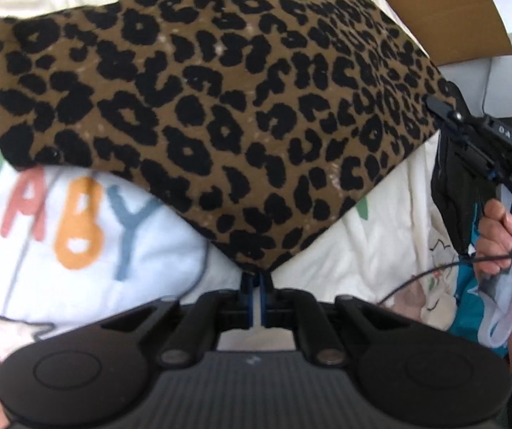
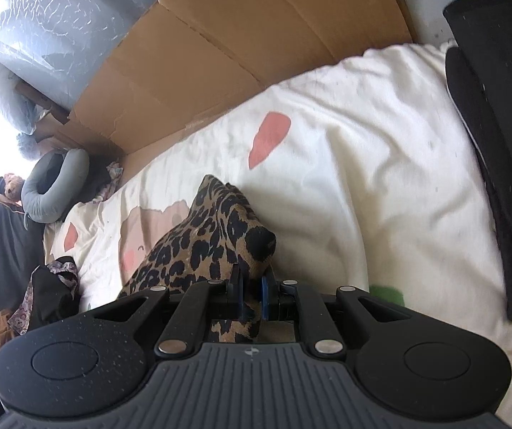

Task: Fold clothes
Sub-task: 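Lift the leopard-print garment with both grippers, raising the left gripper high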

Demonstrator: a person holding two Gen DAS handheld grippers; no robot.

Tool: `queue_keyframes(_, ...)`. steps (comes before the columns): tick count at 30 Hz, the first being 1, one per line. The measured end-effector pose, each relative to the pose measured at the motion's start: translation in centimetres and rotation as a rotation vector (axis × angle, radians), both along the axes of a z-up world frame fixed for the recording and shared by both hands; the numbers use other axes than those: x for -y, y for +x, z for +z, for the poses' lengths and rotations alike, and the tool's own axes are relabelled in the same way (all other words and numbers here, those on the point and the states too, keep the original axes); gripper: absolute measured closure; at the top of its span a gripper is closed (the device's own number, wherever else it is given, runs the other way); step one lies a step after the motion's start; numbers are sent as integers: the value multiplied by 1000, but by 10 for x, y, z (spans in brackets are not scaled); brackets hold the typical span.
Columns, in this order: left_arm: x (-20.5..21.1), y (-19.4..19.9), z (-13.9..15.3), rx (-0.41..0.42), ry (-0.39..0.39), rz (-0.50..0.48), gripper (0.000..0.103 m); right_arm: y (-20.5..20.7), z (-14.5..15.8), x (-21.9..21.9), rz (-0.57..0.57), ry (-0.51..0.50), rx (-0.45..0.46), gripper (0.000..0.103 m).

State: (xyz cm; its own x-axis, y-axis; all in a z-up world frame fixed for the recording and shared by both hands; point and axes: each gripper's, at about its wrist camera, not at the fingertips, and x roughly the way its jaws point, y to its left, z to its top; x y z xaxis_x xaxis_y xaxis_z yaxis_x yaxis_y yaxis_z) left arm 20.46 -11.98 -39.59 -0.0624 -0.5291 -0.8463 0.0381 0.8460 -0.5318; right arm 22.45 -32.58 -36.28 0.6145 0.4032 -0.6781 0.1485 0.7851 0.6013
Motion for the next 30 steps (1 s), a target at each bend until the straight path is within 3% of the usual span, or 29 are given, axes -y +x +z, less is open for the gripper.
queue_keyframes(6, 21, -11, 8, 33, 3, -7, 100, 16, 10, 3, 21, -30, 25, 95)
queue_keyframes(13, 38, -13, 6, -18, -27, 39, 100, 32, 23, 6, 35, -62, 56, 95)
queue_keyframes(18, 33, -16, 1, -58, -51, 68, 100, 36, 17, 9, 18, -68, 14, 94)
queue_keyframes(23, 31, -20, 3, -46, -46, 54, 100, 25, 5, 15, -24, -48, -32, 85)
queue_keyframes(25, 31, -20, 5, -38, -51, 47, 100, 16, 2, 18, -45, -29, -45, 71)
queue_keyframes(30, 29, -21, 10, -28, -57, 37, 100, -10, -6, 12, -35, 35, -83, 70)
